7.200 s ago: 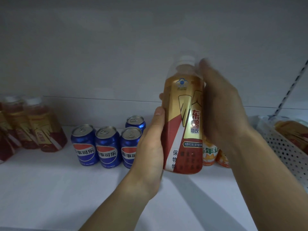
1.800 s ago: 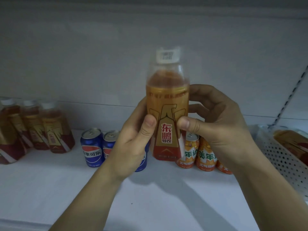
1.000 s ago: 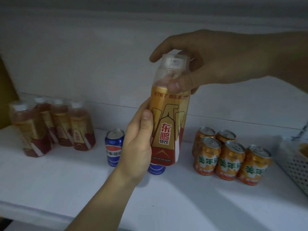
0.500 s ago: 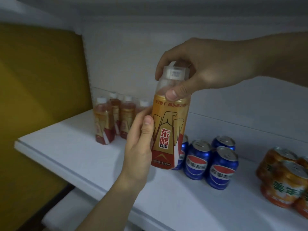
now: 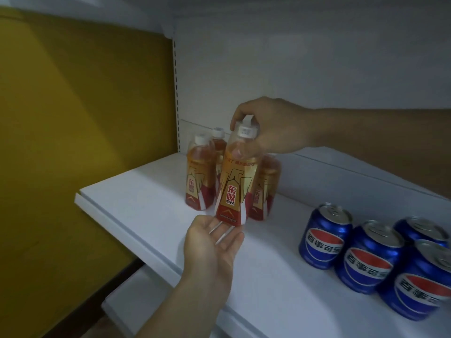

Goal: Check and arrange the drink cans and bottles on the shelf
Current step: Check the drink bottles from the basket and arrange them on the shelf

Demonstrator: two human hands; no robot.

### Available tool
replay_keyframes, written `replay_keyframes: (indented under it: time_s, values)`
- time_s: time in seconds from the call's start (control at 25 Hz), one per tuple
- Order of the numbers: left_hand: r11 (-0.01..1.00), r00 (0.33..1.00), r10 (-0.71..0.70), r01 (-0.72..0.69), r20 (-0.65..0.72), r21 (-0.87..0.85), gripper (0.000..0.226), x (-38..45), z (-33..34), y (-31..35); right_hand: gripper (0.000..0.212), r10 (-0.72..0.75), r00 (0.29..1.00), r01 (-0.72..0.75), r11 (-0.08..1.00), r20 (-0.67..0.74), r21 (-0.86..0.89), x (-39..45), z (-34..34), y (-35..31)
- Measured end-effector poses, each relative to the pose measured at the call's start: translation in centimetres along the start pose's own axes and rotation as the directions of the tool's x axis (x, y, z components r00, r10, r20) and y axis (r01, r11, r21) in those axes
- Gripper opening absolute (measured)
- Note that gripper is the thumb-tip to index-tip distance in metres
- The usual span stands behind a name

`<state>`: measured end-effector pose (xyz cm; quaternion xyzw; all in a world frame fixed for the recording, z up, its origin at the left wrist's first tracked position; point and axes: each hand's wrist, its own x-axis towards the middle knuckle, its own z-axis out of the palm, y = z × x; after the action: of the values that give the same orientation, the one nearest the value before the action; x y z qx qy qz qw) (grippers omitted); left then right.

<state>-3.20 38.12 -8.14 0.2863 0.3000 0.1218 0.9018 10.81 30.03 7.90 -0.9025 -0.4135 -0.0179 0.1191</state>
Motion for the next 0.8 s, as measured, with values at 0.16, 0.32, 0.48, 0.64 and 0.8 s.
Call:
replay_keyframes:
  time_s: [0.16,0.32,0.48,0.64,0.8]
  values:
    - [0.996,0.997,0.061,-0.057,-0.053,0.075,0.028,1.2,0.1,0.1,0.066,0.025,1.000,-0.025,0.999,0.001,-0.025,3.2,2.9,0.7]
    - [0.984,0.994,0.087,-0.076,-0.060,0.162,0.024,2.1,0.2,0.0,0.074,0.050,0.999,-0.050,0.999,-0.014,-0.006,4.5,4.9,0.9]
    - [0.977,0.996,0.083,-0.074,-0.038,0.200,0.019,2.6,0.4,-0.1,0.075,0.059,0.998,-0.058,0.998,-0.023,0.035,5.0,6.0,1.1]
    - [0.966,0.993,0.120,-0.111,-0.024,0.235,0.023,3.4,0.4,-0.6,0.075,0.063,0.997,-0.061,0.997,-0.040,0.040,5.1,6.0,1.0]
    - [0.946,0.986,0.163,-0.148,-0.030,0.287,0.022,4.5,0.2,-1.2,0.075,0.045,0.998,-0.044,0.999,-0.041,0.019,5.1,6.0,0.8]
